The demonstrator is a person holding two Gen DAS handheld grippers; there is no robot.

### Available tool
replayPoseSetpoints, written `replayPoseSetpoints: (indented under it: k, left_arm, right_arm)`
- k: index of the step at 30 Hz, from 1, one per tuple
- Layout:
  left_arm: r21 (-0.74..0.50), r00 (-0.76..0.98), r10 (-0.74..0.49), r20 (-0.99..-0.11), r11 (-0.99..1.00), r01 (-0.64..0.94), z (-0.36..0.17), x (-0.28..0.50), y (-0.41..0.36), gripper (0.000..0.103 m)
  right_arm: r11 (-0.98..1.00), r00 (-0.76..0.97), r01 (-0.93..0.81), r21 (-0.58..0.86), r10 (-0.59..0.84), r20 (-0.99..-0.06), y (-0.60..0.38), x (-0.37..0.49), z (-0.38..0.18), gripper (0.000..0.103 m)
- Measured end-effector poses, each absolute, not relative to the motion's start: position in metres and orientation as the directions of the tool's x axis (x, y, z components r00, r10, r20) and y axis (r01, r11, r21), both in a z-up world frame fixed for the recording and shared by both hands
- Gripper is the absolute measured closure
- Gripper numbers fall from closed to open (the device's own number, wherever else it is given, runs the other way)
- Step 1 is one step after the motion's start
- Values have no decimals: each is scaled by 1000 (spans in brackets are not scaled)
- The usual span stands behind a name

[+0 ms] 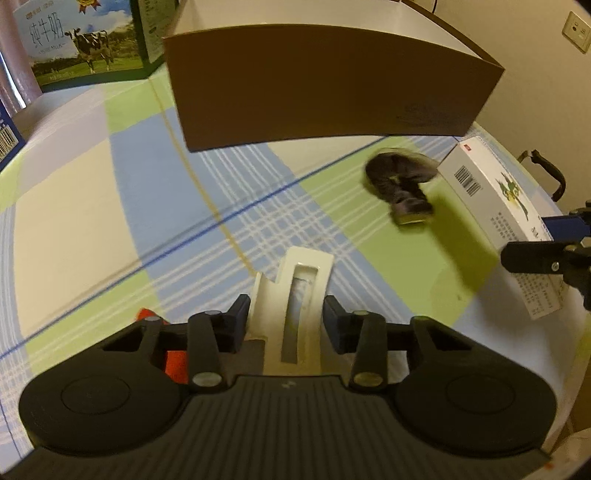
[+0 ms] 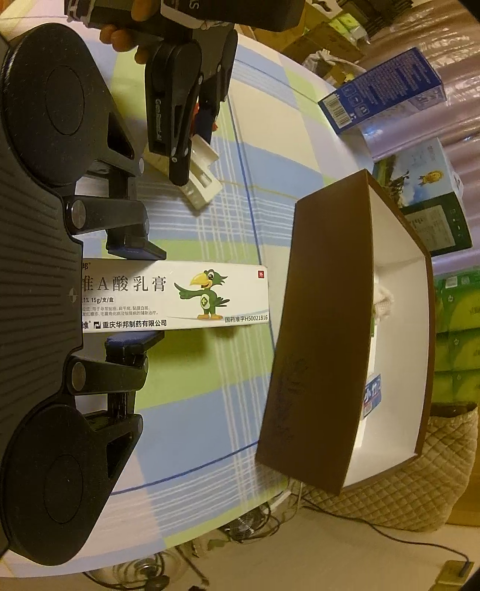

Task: Organize objects
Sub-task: 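Lift the ointment box with the right tool while the left tool grasps the white clip, then carry the ointment box and white clip with both tools over the brown box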

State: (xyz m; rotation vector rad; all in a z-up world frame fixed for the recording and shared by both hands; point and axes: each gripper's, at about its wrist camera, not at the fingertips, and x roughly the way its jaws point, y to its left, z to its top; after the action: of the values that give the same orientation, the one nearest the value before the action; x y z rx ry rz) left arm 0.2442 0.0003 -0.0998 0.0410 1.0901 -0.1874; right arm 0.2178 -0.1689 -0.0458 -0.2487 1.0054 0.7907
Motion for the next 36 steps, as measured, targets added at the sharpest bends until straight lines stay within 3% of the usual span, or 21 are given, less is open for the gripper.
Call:
replayPoseSetpoints:
  k: [21, 36]
  left_arm:
    - [51, 403, 24, -915, 997, 56, -108, 250, -37, 67]
    - [9, 469, 24, -883, 999, -34, -74, 215, -22, 67]
  right_arm:
    - [764, 294, -621, 175, 434, -851, -233, 235, -54, 68]
    - [726, 286, -660, 193, 480, -829, -238, 240, -45, 68]
